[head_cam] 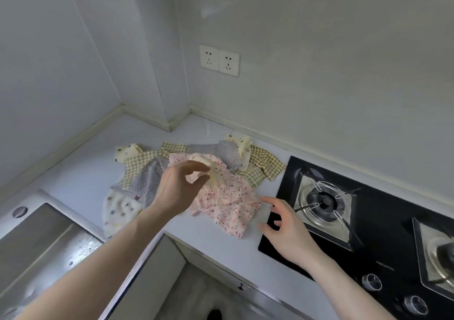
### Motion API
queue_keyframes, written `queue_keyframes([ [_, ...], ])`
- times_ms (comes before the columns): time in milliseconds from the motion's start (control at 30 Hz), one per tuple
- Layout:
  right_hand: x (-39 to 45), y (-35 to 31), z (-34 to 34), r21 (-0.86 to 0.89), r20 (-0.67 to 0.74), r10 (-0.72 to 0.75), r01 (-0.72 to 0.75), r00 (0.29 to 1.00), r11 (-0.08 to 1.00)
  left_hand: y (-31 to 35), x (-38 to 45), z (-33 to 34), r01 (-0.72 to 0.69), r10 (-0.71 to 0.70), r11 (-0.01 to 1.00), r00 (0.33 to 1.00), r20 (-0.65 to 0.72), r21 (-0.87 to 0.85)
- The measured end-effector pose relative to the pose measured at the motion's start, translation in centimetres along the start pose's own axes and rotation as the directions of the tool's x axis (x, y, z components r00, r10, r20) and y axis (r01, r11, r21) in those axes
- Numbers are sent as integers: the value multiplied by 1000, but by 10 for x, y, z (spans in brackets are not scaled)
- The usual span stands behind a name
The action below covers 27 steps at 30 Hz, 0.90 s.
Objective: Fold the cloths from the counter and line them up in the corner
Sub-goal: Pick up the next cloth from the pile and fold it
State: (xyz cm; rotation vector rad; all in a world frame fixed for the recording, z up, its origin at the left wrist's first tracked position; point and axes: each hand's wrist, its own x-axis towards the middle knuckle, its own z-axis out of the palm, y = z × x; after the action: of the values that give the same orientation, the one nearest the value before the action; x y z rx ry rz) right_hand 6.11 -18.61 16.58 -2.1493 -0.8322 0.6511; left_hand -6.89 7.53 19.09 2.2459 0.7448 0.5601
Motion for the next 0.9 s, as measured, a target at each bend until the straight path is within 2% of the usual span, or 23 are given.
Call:
queue_keyframes([
  [133, 21, -17, -1, 88, 5, -79, 78, 997, 993, 54, 11, -14, -80, 81, 997, 994, 75, -22],
  [267, 41, -19, 5, 153, 50, -138, 129, 989, 980, 81, 18, 7, -103, 106, 994, 984, 142, -27],
  [433, 56, 24, 25, 238, -5, -95, 93, 995, 967, 63, 22, 71, -73, 88, 995, 967, 239, -73],
  [600, 61, 72, 40, 344, -47, -16, 32, 999, 938, 33, 15, 128, -59, 139, 969, 934, 329, -241],
  [767, 66, 107, 49, 399, -54, -52, 69, 997, 914, 17, 14, 164, -159, 235, 946, 938, 257, -283],
  [900, 67, 128, 56, 344, -138, -112, 154, 984, 926, 10, 5, 191, -305, 358, 914, 916, 181, -266],
])
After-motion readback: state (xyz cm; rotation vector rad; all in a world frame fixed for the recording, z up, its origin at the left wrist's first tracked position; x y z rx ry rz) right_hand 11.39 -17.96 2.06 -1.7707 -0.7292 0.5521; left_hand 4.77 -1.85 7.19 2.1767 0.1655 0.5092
